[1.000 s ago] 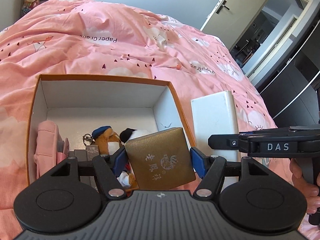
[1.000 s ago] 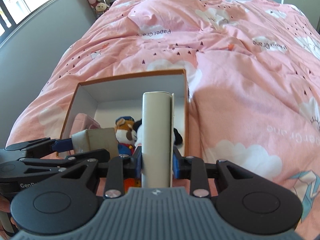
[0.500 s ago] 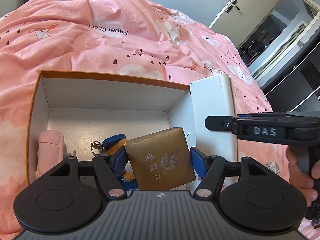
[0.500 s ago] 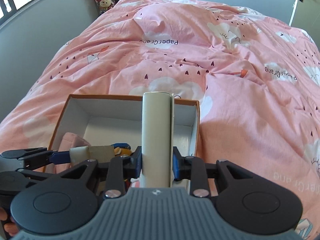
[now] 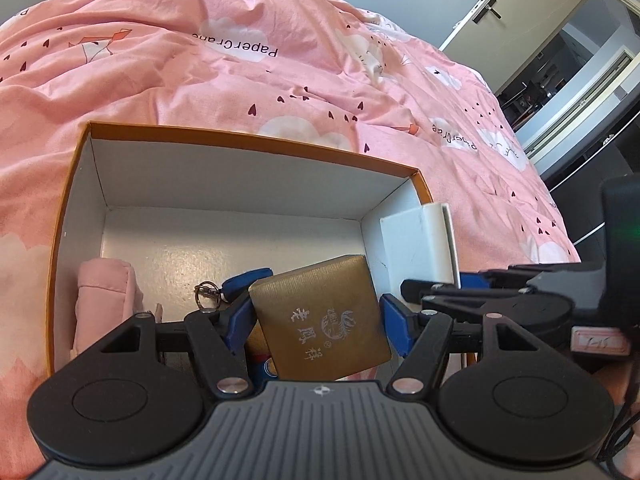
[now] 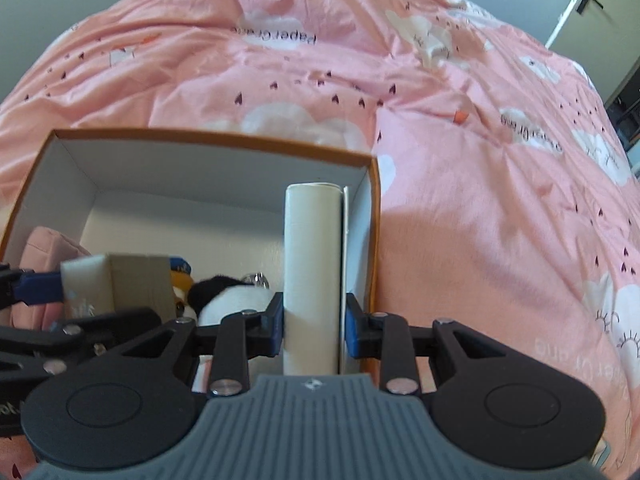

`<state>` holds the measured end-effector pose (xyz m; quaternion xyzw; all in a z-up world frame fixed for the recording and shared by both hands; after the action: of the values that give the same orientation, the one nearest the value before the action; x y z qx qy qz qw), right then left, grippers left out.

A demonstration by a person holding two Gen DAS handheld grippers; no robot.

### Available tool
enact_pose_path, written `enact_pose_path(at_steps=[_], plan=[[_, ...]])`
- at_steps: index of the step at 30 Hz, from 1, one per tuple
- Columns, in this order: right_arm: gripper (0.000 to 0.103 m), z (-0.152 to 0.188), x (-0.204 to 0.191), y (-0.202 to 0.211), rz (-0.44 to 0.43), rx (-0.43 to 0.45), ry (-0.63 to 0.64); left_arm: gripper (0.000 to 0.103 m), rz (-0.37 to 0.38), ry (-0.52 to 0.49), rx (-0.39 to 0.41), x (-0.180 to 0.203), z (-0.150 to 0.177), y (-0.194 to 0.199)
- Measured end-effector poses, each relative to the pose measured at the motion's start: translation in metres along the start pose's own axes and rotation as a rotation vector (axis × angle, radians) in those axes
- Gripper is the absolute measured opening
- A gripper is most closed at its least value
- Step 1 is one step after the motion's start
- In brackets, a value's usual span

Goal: Organize objects
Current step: 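Lower the white box into the storage box with the right tool while the left tool carries the gold box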

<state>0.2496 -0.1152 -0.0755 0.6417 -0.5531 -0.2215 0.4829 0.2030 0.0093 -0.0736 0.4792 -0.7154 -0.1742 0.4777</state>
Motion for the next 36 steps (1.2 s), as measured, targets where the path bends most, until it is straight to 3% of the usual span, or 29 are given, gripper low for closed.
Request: enact_pose_path(at_steps=[9,22,31,36], plan=[[0.031,0.003,-0.005,-0.02,0.073,-0.063,0.002,0.076,0.003,0.008,0.003,-0.002,-0.003,-0.001],[0.029,0.005,-0.006,-0.022,0.044,-0.079,0.033,0.077,0.007,0.016,0.004,-0.002,-0.004,-0.001],[0.029,0.01,-0.01,-0.035,0.005,-0.055,0.159,0.077,-0.001,0.016,0.001,0.0,-0.004,-0.003],[0.029,0.012,-0.01,-0.046,-0.01,-0.069,0.167,0.077,-0.005,0.013,0.004,0.002,-0.005,-0.001]])
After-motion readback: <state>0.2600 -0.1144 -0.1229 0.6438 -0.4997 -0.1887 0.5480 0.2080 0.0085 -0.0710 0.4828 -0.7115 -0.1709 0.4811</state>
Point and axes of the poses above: each gripper's, at about its wrist camera, not at the fingertips, and y roughly against the way its jaws point, x to its right, z to its underside, the point moved 4 cm from there along -y, roughly the way its jaws point, and after that the axes turned 6 degrees about z, right-handed, at the moved point
